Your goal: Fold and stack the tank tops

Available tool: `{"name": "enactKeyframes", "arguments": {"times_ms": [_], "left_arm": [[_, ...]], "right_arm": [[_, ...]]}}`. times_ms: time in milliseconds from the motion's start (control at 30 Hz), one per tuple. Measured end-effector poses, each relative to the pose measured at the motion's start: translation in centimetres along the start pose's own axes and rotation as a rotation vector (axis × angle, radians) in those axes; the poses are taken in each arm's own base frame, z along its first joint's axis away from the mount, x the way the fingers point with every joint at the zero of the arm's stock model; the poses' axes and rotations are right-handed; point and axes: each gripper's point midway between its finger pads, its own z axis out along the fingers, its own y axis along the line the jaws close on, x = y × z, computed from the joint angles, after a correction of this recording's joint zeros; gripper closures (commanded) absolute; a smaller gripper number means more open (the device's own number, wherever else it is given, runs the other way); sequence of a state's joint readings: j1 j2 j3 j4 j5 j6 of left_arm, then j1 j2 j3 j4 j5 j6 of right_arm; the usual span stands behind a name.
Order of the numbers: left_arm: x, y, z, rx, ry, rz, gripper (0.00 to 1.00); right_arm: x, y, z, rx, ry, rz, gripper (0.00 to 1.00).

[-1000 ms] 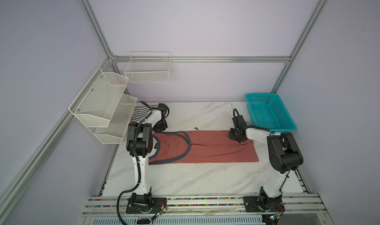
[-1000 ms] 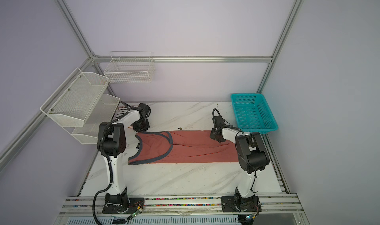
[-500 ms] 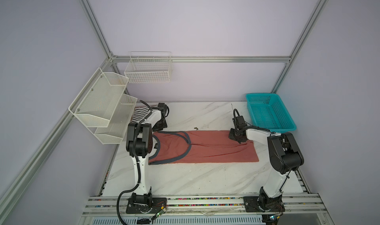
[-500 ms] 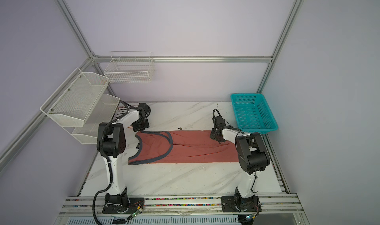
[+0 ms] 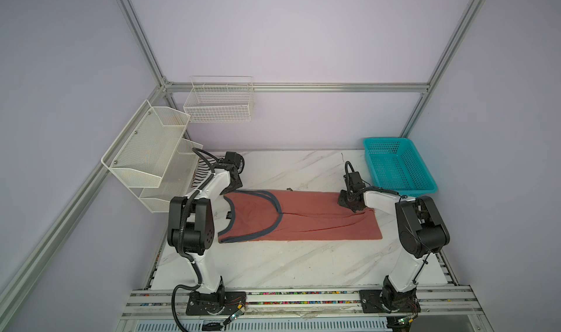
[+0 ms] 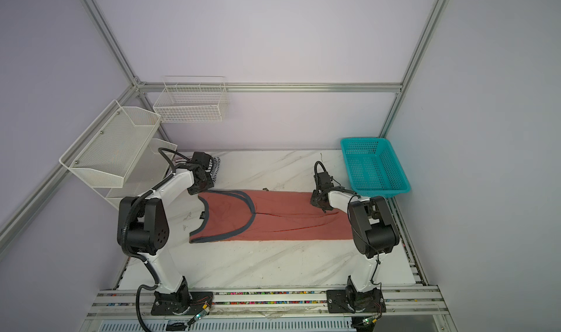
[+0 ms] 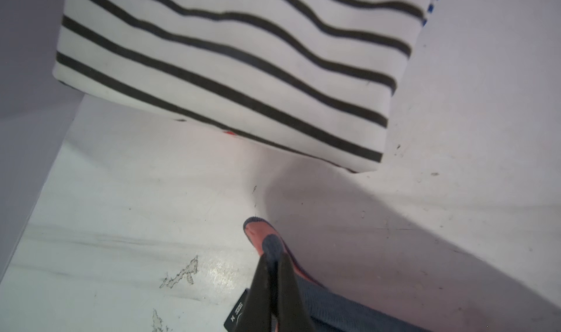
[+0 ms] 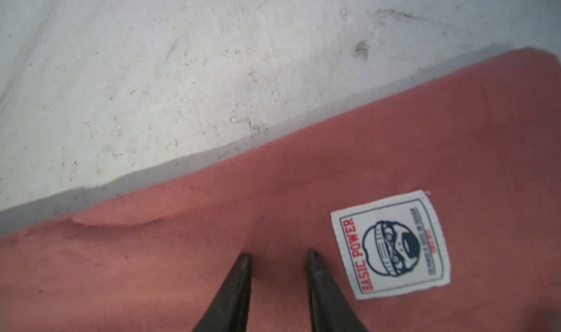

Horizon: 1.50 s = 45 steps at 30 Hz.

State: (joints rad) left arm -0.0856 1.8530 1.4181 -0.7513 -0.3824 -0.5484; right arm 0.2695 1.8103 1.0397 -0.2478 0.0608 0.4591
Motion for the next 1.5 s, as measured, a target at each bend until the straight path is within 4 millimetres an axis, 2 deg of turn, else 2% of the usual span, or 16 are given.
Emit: {"name": "enactKeyframes", "arguments": {"times_ms": [133,333,367,467,533,600,767,867,967,1033,1100,1200,1300,1400,1500], "left_arm": [[2.3,1.0,1.4,-0.044,0.040,0.010,1.00],[3.6,2.1,2.5,-0.094,0.042,0.015,1.00],[3.7,2.2,2.5,-0.101,0.039,0.016,0.98],[3.5,2.4,2.6,-0.114,0.025,0.005,0.78],[3.2,2.8,2.6,-0.134,0.012,-0.003,0.69],[3.1,3.2,2.6,-0.151,0.005,-0.014,0.54],[3.1,3.5,2.3,-0.154,0.007,-0.030,0.51],[2.5,3.1,0.6,-0.106,-0.011,-0.059,0.51],[1.5,1.9,-2.1,-0.022,-0.056,-0.083,0.52],[1.6,0.2,-3.8,0.051,-0.072,-0.068,0.54],[2.6,-2.3,-4.7,0.123,-0.057,-0.027,0.58],[5.4,-5.8,-4.4,0.192,0.012,0.051,0.63],[8.7,-8.2,-3.0,0.216,0.105,0.127,0.66],[11.4,-9.2,-1.6,0.209,0.183,0.175,0.71],[12.8,-9.5,-0.7,0.201,0.230,0.199,0.74]], "right_arm": [[0.0,0.0,0.0,0.000,-0.002,0.000,0.65],[0.1,-0.2,0.0,-0.005,-0.015,0.002,0.65],[0.2,-0.2,-0.1,-0.006,-0.016,0.002,0.65],[0.3,-0.2,-0.1,-0.007,-0.018,0.002,0.64],[0.2,-0.2,-0.1,-0.008,-0.019,0.003,0.63],[0.3,-0.3,-0.2,-0.007,-0.017,0.002,0.62],[0.8,-0.7,-0.8,0.005,0.006,-0.003,0.59],[1.5,-1.0,-1.4,0.017,0.037,-0.012,0.57],[2.2,-1.3,-2.0,0.023,0.071,-0.025,0.56],[2.3,-1.3,-2.5,0.022,0.083,-0.031,0.56],[2.1,-1.0,-3.2,0.013,0.082,-0.038,0.56],[1.4,-0.1,-4.2,-0.009,0.069,-0.059,0.55],[1.1,0.9,-4.9,-0.036,0.064,-0.086,0.54],[1.4,1.3,-4.9,-0.047,0.071,-0.112,0.54],[1.8,1.6,-4.8,-0.069,0.082,-0.127,0.54]]}}
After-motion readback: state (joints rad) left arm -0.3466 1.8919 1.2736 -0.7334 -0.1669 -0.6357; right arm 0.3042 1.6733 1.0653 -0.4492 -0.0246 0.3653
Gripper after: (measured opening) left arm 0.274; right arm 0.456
